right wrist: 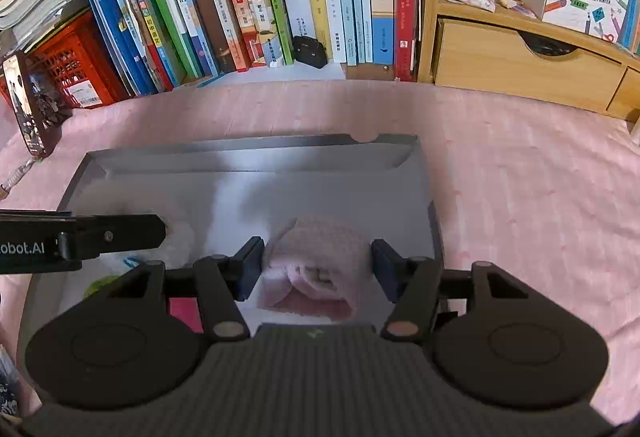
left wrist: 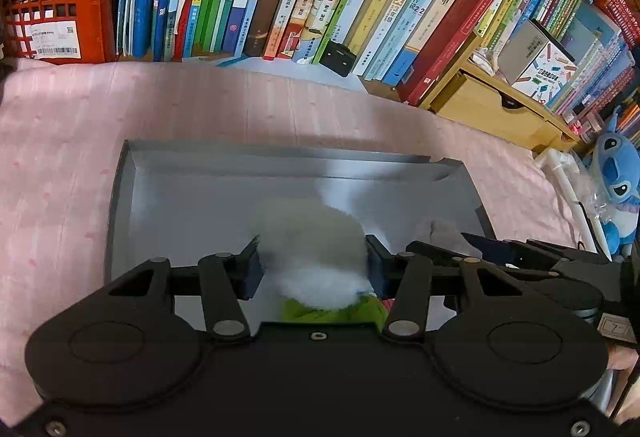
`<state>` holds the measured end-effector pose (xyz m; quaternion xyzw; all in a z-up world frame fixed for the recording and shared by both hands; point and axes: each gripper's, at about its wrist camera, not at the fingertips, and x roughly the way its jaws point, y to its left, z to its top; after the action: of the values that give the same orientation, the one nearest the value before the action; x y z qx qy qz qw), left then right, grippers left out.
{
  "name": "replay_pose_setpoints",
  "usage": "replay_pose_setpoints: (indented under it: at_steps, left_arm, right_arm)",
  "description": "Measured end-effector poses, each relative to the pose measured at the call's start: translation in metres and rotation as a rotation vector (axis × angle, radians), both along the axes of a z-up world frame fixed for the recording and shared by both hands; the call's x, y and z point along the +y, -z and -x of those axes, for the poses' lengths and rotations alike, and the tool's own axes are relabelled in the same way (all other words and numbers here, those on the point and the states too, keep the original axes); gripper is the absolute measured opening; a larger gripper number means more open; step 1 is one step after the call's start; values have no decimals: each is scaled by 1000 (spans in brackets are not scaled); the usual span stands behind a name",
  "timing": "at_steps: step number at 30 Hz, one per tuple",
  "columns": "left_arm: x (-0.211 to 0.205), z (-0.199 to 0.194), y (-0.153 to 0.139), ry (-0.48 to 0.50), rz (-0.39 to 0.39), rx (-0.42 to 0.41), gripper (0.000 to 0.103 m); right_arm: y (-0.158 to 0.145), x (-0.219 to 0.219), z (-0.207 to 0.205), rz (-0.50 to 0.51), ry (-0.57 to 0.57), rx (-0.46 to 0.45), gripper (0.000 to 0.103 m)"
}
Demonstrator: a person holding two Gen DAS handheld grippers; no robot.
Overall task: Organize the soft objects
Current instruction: 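Carry the plush and towel into the white tray with both tools, then open both tools to release the plush and towel in the tray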
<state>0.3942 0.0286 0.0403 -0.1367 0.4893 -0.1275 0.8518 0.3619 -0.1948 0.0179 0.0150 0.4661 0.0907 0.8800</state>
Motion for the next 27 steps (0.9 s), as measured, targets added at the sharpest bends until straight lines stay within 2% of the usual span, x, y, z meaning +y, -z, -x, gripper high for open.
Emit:
replay_pose_setpoints:
  at_steps: [11, 15, 27]
  left_arm:
    - [0, 0, 1, -16, -16, 11, 64]
    - [0, 3, -5, -22, -43, 0, 77]
    - [6, 35, -40, -20, -83, -76, 85]
  right_arm:
    - [-2, 0, 2, -5, -14, -11, 75]
    - [-7, -1, 5, -18, -17, -20, 83]
    - [-31, -7, 28, -28, -17, -72, 88]
